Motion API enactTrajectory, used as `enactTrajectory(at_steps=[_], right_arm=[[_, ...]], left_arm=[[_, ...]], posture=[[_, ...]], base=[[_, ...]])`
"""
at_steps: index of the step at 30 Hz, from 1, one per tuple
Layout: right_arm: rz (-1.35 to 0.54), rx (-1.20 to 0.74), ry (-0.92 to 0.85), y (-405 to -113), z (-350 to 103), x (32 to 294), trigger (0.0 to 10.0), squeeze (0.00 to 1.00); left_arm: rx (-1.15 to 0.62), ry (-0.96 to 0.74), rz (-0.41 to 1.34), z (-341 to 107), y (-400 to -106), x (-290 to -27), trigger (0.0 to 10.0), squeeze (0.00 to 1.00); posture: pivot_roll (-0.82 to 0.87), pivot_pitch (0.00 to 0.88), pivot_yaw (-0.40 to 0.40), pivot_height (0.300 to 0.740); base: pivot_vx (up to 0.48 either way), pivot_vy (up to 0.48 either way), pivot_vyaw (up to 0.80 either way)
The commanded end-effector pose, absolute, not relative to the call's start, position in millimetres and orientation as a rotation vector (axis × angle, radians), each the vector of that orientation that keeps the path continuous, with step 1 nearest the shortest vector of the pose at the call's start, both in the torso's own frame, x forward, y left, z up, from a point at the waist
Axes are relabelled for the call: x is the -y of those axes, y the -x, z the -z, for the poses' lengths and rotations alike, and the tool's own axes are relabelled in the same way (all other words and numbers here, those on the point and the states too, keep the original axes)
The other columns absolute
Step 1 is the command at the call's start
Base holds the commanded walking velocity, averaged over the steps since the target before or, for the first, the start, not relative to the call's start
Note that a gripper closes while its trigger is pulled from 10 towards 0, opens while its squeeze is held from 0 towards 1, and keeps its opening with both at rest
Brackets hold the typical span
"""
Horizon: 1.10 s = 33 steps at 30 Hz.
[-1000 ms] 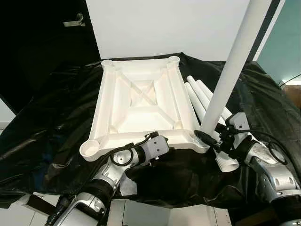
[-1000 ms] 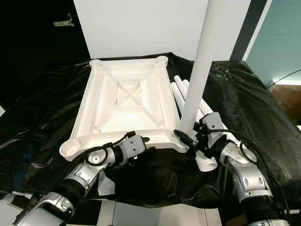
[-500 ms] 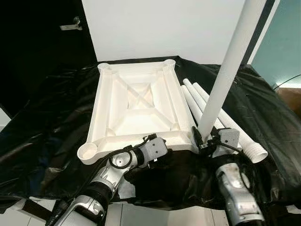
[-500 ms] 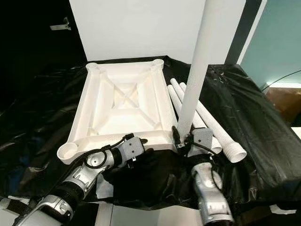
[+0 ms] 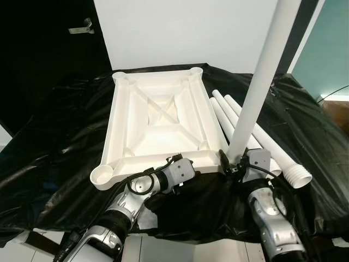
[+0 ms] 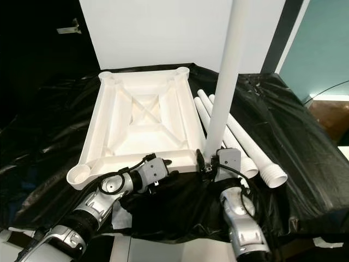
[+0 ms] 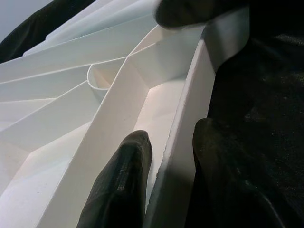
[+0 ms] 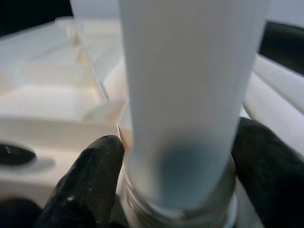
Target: Building children table
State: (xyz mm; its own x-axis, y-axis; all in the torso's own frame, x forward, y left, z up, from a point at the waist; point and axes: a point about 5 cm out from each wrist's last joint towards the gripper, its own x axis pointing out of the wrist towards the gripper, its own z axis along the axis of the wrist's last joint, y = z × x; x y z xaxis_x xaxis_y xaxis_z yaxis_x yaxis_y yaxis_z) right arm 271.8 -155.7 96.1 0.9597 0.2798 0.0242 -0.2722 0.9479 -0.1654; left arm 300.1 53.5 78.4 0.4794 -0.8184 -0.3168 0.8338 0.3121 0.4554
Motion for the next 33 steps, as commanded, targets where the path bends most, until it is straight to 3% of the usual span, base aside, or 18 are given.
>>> enactTrajectory(at_steps=[1,17,18,26,33], right_arm=[[-0.313,0.006,0.163,-271.2,-89.0,157.5,10.0,0.00],[-0.469,0.009,0.257,-286.0,-105.3,182.9,10.0,0.00],[-0.469,0.005,0.253,-287.5,-105.8,185.0,0.0,0.00],[-0.493,-0.016,0.205,-287.6,-102.6,180.6,0.0,0.00],[-0.391,-0.028,0.111,-281.0,-90.8,170.2,0.0,0.00]], left_arm=[[-0.185,-0.618,1.112,-48.7,-287.7,-58.9,10.0,0.00],[-0.192,-0.618,1.115,-47.3,-285.3,-61.9,10.0,0.00],[-0.193,-0.618,1.112,-47.3,-285.5,-62.6,10.0,0.00],[-0.192,-0.621,1.100,-48.3,-287.2,-64.7,10.0,0.00],[-0.192,-0.623,1.092,-48.3,-288.0,-65.7,10.0,0.00]], posture=[[-0.06,0.013,-0.024,0.740],[-0.05,0.026,-0.016,0.740],[-0.04,0.024,-0.017,0.740],[-0.03,0.017,-0.017,0.740],[-0.02,0.012,-0.020,0.740]], base=[[0.000,0.000,0.00],[0.000,0.000,0.00],[0.000,0.000,0.00],[0.000,0.000,0.00],[0.000,0.000,0.00]])
